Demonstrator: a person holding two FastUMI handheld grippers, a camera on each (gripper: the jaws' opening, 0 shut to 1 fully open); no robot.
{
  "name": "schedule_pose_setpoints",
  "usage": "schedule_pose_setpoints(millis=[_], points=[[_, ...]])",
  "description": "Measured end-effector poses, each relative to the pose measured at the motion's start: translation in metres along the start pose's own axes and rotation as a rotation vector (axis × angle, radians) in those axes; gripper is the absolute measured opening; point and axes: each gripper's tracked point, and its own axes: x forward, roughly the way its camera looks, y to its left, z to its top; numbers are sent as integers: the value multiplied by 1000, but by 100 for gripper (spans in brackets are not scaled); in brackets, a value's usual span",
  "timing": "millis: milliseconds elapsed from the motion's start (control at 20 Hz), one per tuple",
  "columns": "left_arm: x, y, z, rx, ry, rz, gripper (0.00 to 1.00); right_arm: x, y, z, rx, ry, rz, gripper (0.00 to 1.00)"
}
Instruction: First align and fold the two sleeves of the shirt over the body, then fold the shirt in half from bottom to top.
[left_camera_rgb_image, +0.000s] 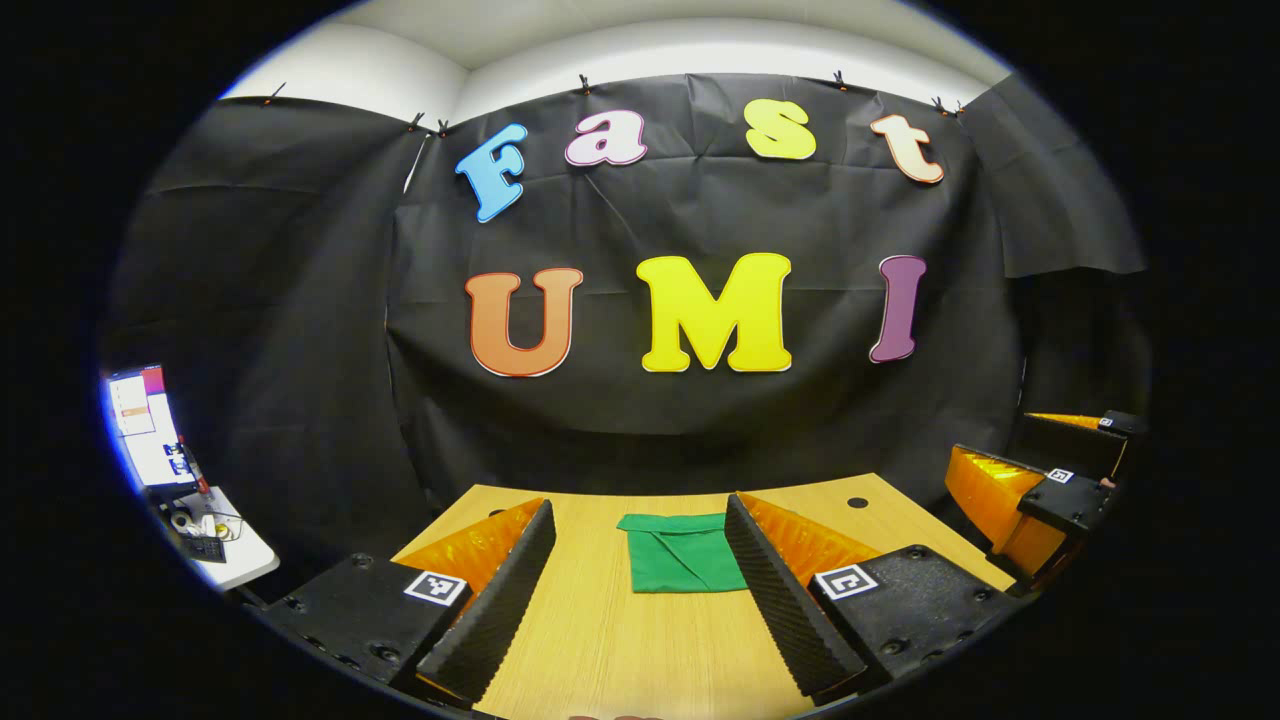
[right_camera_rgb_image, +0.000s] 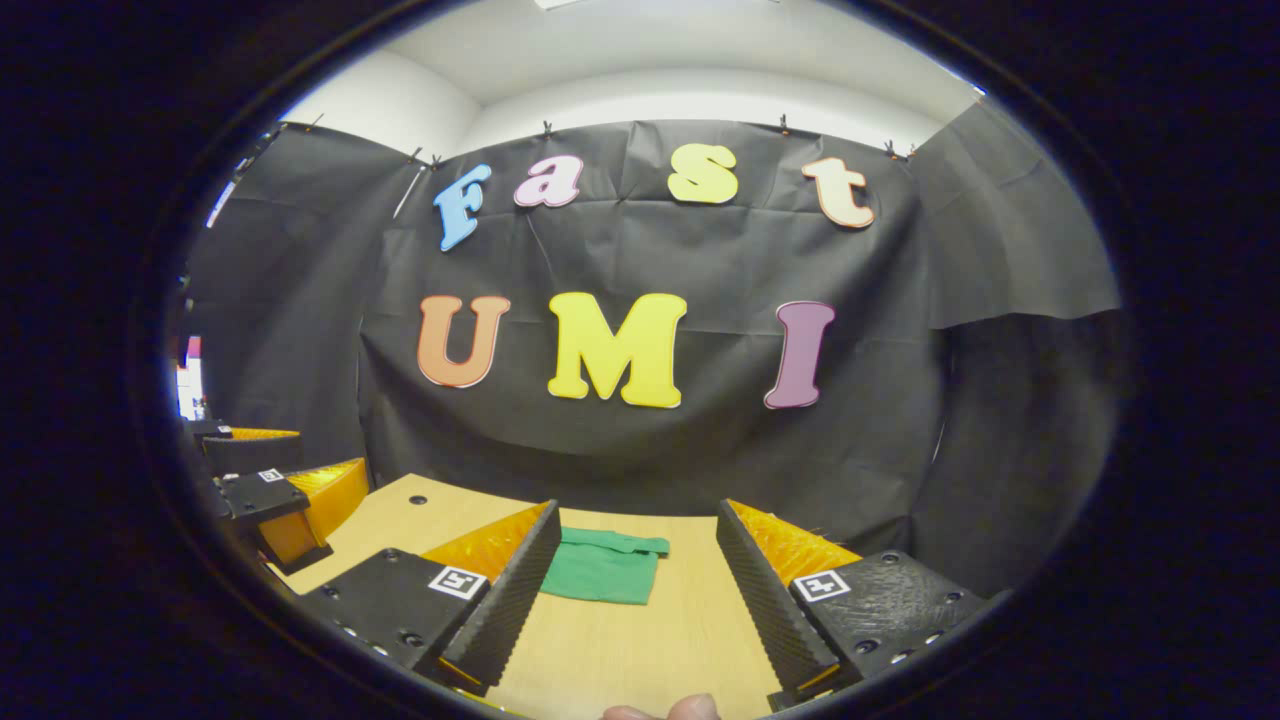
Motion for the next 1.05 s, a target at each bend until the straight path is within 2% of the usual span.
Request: schedule_pose_setpoints(millis=[350,750,1050], points=[[2,-21,14,12,-28,-25,100,-1,-18,5,-7,-29,-14,94],[12,-19,20,7,-24,14,100,15,-30,4,-8,-4,-11,96],[16,-19,33,6,-56,14,100,22,-29,23,-7,-45,0,96]])
